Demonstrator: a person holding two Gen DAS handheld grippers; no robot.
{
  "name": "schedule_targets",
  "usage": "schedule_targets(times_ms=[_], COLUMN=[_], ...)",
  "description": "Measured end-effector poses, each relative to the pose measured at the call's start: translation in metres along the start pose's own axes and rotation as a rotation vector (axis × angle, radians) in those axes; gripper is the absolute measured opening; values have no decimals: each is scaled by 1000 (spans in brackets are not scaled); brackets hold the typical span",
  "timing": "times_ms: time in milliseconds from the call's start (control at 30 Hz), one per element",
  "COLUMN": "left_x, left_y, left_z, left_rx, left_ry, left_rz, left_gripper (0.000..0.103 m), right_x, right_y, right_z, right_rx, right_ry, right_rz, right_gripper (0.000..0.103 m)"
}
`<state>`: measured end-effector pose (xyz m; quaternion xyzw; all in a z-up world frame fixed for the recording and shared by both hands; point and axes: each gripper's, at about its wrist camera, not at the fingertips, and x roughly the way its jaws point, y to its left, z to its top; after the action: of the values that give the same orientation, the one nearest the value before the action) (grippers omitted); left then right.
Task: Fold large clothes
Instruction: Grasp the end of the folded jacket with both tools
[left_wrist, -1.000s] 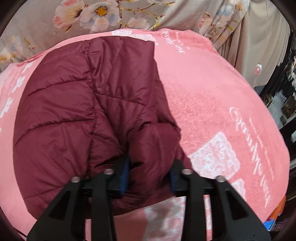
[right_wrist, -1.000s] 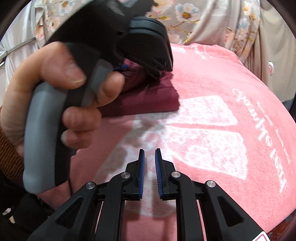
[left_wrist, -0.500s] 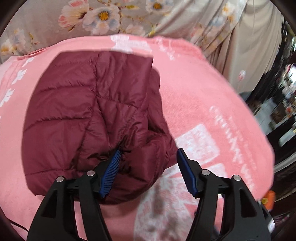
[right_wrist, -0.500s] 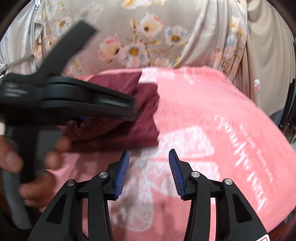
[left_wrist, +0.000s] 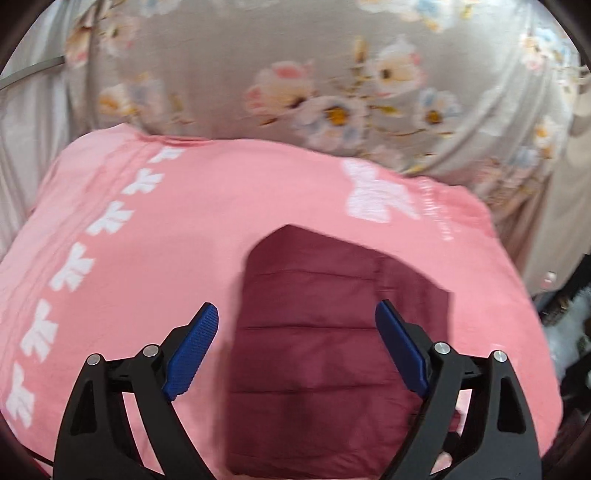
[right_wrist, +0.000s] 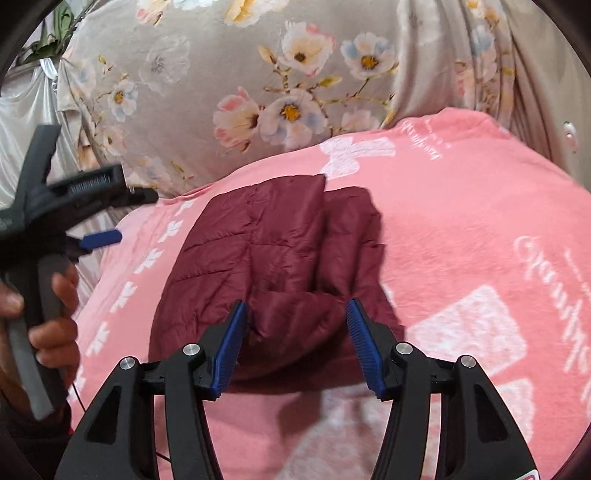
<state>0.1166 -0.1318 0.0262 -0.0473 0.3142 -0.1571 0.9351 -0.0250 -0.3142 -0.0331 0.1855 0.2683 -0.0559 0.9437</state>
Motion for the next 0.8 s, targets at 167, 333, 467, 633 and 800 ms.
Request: schedule_targets(times_ms=[167,333,467,633,800], left_x=[29,45,63,72,68], left_y=[19,2,-13,-23,-16], left_z=[-29,-61,-74,-80,-65], left_rx=[-47,-3,32,77,31], left_ry=[108,187,216,205,216], left_rz=[10,-21,-9,46,15], left_gripper=[80,81,82,83,79], right_x=[26,9,54,45,6], right_y=[11,-7,-51,-55,-33], right_z=[2,13,-6,1,41], right_rx=[-102,-116,-42,-4,-29], right_ry=[56,-16,172,160,-5], right_rz=[-57,-173,-179,-183,-168], right_gripper=[12,6,6,11,32])
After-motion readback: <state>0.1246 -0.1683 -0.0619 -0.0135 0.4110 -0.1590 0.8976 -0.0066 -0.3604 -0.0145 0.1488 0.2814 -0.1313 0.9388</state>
